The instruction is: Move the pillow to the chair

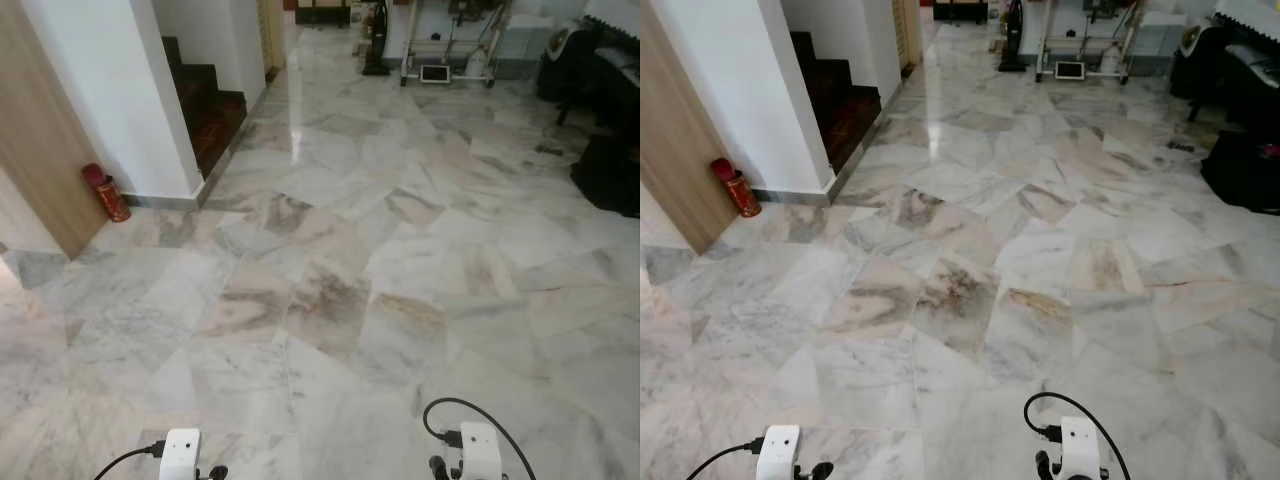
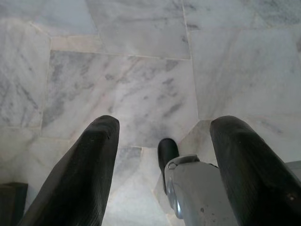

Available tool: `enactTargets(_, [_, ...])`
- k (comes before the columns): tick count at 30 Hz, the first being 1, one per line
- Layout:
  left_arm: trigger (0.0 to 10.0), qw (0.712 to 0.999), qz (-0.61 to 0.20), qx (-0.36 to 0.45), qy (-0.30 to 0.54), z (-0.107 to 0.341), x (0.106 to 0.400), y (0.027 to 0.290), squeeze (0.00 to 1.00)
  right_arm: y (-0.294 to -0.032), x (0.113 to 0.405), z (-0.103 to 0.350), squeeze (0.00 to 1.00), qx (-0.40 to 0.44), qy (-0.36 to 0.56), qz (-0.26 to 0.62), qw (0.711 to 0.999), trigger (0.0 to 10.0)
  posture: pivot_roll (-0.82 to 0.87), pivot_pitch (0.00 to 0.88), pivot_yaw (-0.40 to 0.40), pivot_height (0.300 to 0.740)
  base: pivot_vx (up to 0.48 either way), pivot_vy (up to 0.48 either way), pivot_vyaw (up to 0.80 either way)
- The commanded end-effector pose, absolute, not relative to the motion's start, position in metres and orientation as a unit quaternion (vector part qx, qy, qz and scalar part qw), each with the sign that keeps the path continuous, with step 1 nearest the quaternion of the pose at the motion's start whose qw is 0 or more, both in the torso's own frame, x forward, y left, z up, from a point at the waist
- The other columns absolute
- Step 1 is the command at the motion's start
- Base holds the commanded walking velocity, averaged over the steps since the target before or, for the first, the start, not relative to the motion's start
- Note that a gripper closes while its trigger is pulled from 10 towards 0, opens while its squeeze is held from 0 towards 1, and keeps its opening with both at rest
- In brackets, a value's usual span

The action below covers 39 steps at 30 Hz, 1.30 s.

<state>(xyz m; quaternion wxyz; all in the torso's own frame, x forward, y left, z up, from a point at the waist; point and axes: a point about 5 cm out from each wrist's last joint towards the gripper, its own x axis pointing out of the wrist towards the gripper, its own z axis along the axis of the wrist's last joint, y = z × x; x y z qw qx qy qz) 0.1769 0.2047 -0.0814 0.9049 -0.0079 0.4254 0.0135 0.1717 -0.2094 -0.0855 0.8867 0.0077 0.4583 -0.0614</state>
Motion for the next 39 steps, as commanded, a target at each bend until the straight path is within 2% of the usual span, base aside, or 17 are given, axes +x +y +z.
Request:
enactTargets(1, [10.0, 0.902, 0.013, -0.003, 0.432, -0.0822, 0.1754, 0.2062, 0.0, -0.2075, 0.1739, -0.0846, 0.0, 0.015, 0.453, -0.058, 0.89, 10.0, 0.03, 0.0, 0.027, 0.74, 0.0, 0.0, 0.0])
enactTargets(39, [10.0, 0.901, 0.013, -0.003, 0.434, -0.0827, 0.1745, 0.2063, 0.0, -0.204, 0.1738, -0.0852, 0.0, 0.011, 0.455, -0.038, 0.889, 10.0, 0.03, 0.0, 0.018, 0.74, 0.0, 0.0, 0.0])
